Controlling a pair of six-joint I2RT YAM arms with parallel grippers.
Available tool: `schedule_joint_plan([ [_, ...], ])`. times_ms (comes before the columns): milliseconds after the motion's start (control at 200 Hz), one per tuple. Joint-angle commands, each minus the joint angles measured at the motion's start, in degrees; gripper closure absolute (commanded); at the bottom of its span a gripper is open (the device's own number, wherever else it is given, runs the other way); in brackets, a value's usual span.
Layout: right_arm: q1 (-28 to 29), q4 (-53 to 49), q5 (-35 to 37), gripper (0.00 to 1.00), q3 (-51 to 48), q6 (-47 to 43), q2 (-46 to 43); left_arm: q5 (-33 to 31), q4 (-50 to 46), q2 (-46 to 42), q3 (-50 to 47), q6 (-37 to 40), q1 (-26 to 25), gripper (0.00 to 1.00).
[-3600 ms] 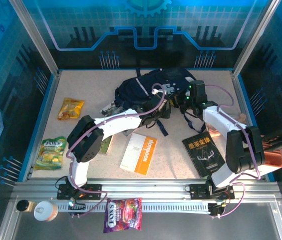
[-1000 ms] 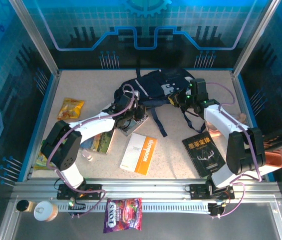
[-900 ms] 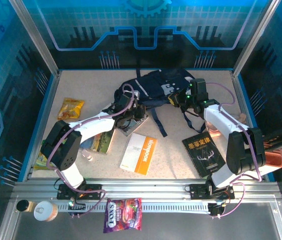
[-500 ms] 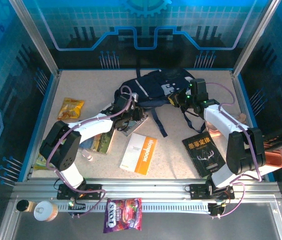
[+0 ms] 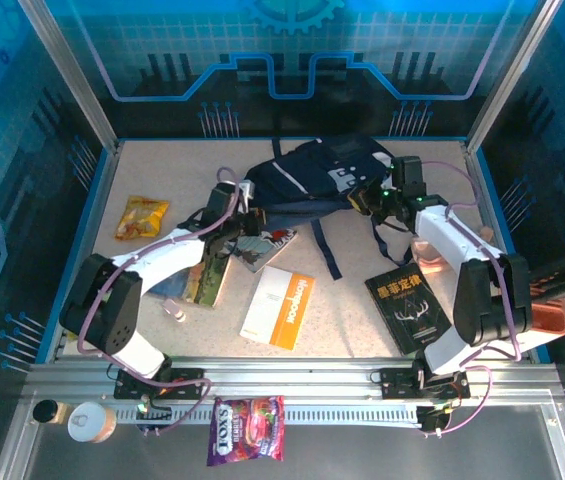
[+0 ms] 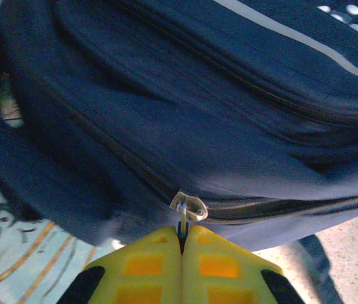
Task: Pack the student bag
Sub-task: Unzip the student bag at the center of the table.
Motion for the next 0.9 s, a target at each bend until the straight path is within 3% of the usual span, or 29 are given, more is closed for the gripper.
schedule_joint_plan([
  [0, -2.7, 0.7, 0.0, 0.99, 3.9, -8.3, 3.0, 2.1, -2.4, -1.6, -0.8, 3.3, 2.4, 1.00],
  [180, -3.8, 0.7, -2.9, 0.98, 8.9, -15.4, 9.5, 9.8, -8.9, -1.5, 4.2, 4.6, 2.1, 1.00],
  [405, -7.0, -0.1, -1.9, 0.94, 14.7, -21.8, 16.0, 11.3, -17.9, -0.9, 10.7, 4.5, -1.1, 1.00],
  [480, -8.1, -0.3, -1.0, 0.78, 14.7, -22.2, 16.1, 11.2, -20.3, 0.6, 13.4, 4.5, -2.8, 1.00],
  [580, -9.0, -0.5, 1.2, 0.46, 12.0, -21.9, 13.1, 10.5, -22.7, 2.8, 16.7, 4.1, -5.1, 1.00],
  [655, -9.1, -1.9, 3.6, 0.31, 9.0, -21.3, 9.6, 10.5, -24.2, 4.5, 19.1, 3.7, -6.6, 1.00],
  [755, -8.9, -7.2, 8.2, 0.20, 5.5, -19.1, 4.5, 10.4, -25.6, 6.8, 21.7, 3.3, -8.6, 1.00],
  [895, -7.4, -13.1, 9.5, 0.16, 1.6, -16.8, -1.1, 11.7, -26.6, 9.7, 24.4, 2.4, -11.0, 1.00],
])
